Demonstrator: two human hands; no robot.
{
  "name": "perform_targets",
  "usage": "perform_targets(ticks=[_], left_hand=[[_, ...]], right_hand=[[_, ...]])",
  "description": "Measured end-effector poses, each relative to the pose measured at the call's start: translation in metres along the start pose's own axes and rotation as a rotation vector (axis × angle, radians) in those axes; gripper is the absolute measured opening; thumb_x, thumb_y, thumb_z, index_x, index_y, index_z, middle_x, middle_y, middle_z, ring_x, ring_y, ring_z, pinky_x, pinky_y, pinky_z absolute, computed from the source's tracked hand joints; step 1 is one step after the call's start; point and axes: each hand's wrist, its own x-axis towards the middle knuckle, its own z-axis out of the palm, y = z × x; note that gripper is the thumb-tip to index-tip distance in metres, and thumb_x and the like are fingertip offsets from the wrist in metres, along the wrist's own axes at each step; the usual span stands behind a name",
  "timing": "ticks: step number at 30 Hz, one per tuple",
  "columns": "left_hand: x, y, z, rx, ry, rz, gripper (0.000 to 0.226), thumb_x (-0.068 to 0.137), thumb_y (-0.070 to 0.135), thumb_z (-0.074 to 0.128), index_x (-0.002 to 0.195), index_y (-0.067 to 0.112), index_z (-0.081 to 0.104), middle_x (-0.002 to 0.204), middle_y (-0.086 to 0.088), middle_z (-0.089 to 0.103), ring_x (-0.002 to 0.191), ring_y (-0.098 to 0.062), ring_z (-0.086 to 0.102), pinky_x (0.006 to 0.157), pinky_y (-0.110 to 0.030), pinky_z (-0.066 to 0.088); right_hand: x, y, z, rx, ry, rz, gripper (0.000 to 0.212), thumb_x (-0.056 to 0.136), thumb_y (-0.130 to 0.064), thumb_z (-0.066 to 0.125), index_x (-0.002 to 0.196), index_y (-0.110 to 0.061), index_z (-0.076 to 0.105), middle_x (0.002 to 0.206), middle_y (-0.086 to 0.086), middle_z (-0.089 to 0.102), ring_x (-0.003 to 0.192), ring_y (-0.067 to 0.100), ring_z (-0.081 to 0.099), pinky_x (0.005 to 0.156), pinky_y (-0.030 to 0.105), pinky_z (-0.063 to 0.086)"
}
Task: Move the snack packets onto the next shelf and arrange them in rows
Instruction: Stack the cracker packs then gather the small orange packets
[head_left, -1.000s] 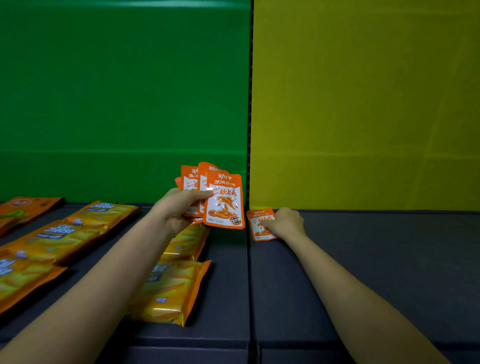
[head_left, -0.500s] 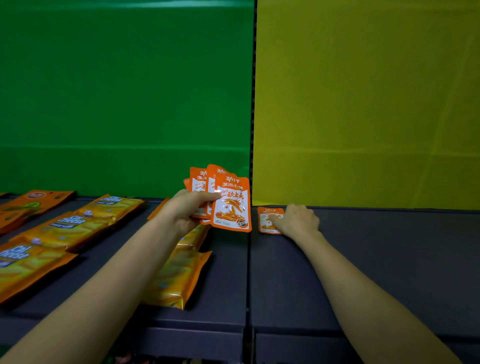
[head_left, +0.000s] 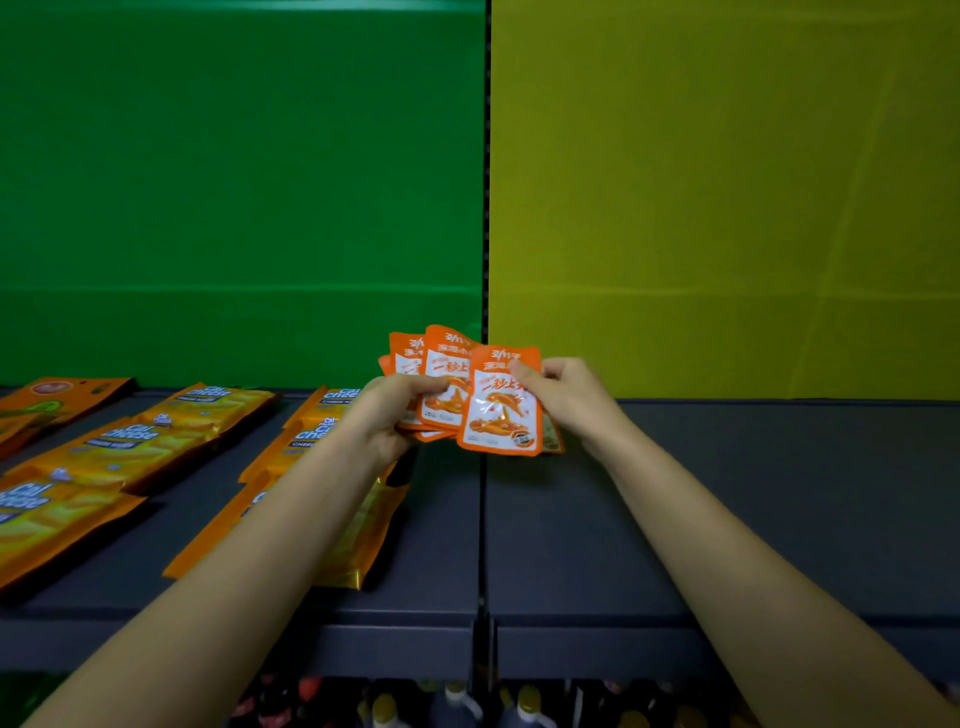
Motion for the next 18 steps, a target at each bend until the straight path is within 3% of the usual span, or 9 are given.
perform_targets(ticks=[5,8,10,15,18], left_hand=[[0.003,0.008,-0.015,-0.022,0.049,0.034,0.009,0.086,-0.002,0.053,0.084,0.006,0.057,0.05,-0.003,0.069,0.045,-0.015,0.066,0.045,-0.027,0.055],[0.0,0.008,-0.017,-0.011,0.039,0.025,0.008,0.086,-0.001,0.055,0.084,0.006,0.058,0.053,-0.003,0.069,0.047,-0.016,0.067,0.046,-0.028,0.056],[-0.002,0.007,-0.014,-0.005,0.023,0.017,0.008,0.086,-0.001,0.056,0.083,0.006,0.058,0.051,-0.003,0.069,0.045,-0.015,0.067,0.047,-0.027,0.056],[-0.006,0.004,-0.009,0.023,0.003,0.013,0.007,0.086,0.0,0.056,0.084,0.006,0.058,0.055,-0.003,0.07,0.048,-0.015,0.068,0.049,-0.026,0.056],[-0.01,0.002,-0.009,0.046,0.004,0.009,0.007,0.086,0.001,0.056,0.085,0.007,0.058,0.07,-0.006,0.07,0.06,-0.018,0.068,0.057,-0.028,0.057]], right_hand=[[-0.006,0.033,-0.026,-0.003,-0.095,0.137,0.037,0.087,-0.036,0.06,0.064,-0.007,0.064,0.088,0.025,0.07,0.074,0.022,0.054,0.071,0.028,0.035],[-0.016,0.053,-0.022,-0.122,-0.166,0.21,0.047,0.084,-0.042,0.062,0.081,0.005,0.07,0.095,0.022,0.072,0.078,0.024,0.064,0.073,0.034,0.046],[-0.02,0.053,-0.019,-0.187,-0.19,0.229,0.052,0.084,-0.044,0.061,0.091,0.006,0.069,0.096,0.015,0.073,0.089,0.026,0.069,0.083,0.039,0.051],[-0.023,0.05,-0.017,-0.417,-0.204,0.191,0.043,0.085,-0.055,0.054,0.075,-0.014,0.058,0.092,0.006,0.073,0.087,0.02,0.067,0.074,0.033,0.049],[-0.027,0.049,-0.018,-0.539,-0.174,0.171,0.048,0.084,-0.058,0.051,0.059,-0.018,0.044,0.069,-0.003,0.06,0.078,0.02,0.062,0.062,0.029,0.041]])
